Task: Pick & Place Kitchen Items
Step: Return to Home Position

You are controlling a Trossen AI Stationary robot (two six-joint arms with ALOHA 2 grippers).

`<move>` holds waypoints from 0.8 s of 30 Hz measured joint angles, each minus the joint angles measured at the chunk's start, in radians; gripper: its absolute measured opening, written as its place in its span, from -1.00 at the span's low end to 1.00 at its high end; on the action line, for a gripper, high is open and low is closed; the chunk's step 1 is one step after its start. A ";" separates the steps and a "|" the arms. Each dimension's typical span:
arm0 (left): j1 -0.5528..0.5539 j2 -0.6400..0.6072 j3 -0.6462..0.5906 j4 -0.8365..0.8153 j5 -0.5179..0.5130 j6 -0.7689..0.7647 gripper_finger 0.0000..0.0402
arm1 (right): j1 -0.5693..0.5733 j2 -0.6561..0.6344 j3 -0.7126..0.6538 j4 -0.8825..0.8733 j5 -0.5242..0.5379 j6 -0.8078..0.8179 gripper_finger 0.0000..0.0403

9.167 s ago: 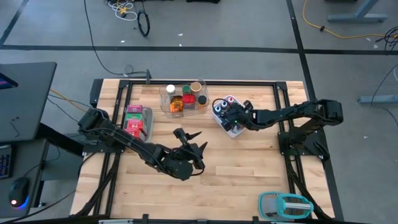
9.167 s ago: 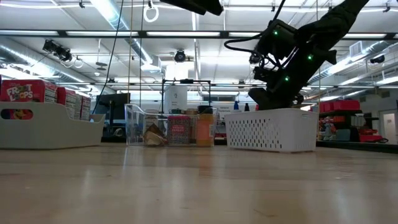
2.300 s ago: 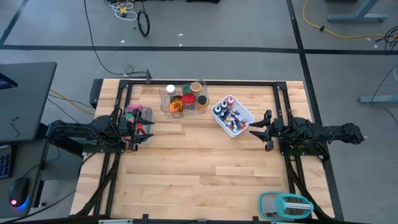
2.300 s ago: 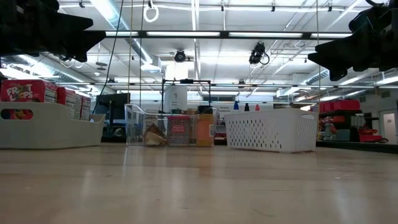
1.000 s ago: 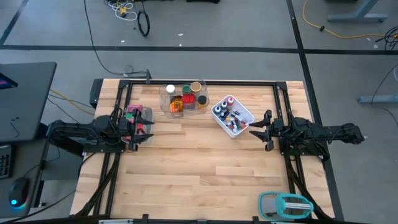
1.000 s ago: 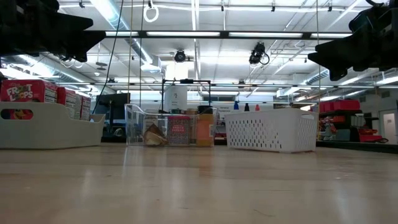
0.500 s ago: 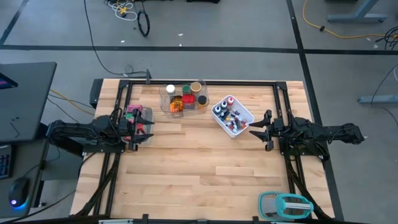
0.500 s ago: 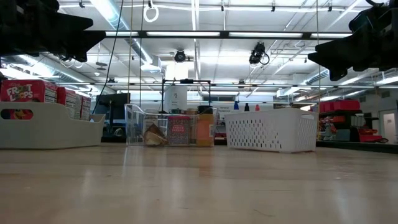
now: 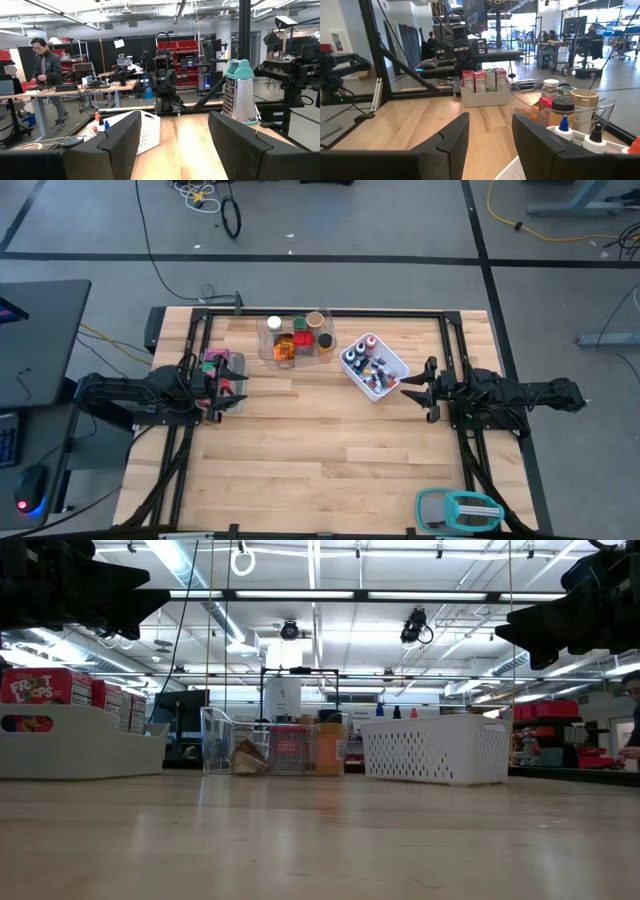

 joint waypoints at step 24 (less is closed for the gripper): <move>0.000 0.011 0.000 -0.001 0.000 0.000 0.21 | 0.000 0.000 0.000 0.000 0.000 0.000 -0.21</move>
